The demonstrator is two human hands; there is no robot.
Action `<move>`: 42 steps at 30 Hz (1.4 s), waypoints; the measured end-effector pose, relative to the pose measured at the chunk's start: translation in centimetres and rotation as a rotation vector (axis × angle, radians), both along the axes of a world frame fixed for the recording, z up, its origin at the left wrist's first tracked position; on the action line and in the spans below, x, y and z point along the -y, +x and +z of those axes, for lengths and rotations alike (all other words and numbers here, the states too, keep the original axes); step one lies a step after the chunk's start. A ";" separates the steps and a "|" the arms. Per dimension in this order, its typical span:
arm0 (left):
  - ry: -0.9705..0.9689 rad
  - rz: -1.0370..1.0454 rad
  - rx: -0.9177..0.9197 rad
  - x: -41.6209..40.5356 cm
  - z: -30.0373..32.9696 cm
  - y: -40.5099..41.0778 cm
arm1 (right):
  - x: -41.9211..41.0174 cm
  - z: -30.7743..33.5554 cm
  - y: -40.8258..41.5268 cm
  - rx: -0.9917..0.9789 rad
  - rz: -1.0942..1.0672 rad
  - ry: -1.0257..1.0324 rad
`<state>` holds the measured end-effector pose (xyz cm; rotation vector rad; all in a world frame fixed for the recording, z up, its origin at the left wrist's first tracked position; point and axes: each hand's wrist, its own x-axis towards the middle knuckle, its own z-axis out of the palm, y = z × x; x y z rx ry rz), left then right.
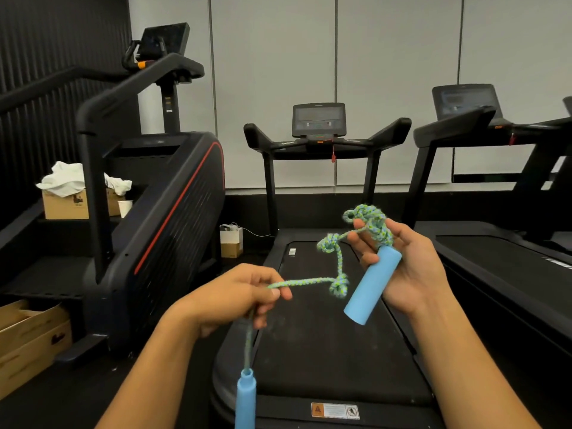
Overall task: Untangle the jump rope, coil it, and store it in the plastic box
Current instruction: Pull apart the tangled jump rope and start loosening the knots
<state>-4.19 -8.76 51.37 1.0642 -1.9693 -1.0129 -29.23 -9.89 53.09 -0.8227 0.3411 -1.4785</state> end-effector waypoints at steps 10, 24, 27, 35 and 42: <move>0.011 0.104 -0.777 -0.1 2.0 -1.4 | -0.2 0.2 0.0 -0.138 -0.065 -0.038; 0.064 0.177 -1.069 -0.3 2.4 -3.0 | -0.6 -0.2 1.6 -0.496 -0.176 -0.200; 0.061 0.171 -1.082 -0.1 2.3 -3.0 | -0.7 -0.3 1.8 -0.522 -0.174 -0.202; 0.055 0.089 -1.095 -0.3 2.2 -3.1 | 0.2 -0.8 1.5 -0.678 -0.192 -0.181; 0.031 -0.067 -0.989 -1.1 2.4 -3.3 | 0.6 -1.2 2.1 -0.868 -0.352 -0.135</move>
